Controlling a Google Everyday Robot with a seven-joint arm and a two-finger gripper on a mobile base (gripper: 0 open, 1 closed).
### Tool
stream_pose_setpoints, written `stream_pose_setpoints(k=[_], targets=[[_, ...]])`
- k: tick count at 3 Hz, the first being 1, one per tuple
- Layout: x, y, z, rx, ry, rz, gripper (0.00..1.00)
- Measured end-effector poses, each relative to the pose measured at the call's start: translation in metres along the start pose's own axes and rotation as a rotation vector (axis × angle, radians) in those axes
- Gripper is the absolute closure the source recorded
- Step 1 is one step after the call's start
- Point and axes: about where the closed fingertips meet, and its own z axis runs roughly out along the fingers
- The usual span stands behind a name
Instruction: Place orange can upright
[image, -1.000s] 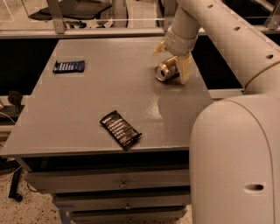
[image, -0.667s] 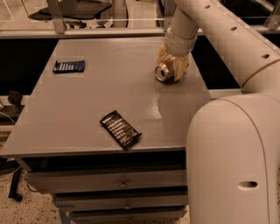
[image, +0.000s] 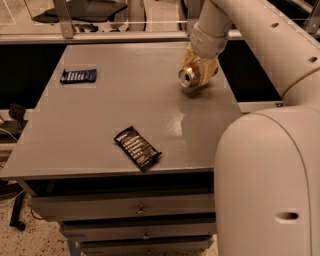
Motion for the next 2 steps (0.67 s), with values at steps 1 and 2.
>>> stream_pose_setpoints(k=[1,2], targets=[[-0.008,0.006,-0.025,0.036,-0.082,0.160,1.00],[-0.027,-0.001,-0.054,0.135,-0.259,0.345,1.00]])
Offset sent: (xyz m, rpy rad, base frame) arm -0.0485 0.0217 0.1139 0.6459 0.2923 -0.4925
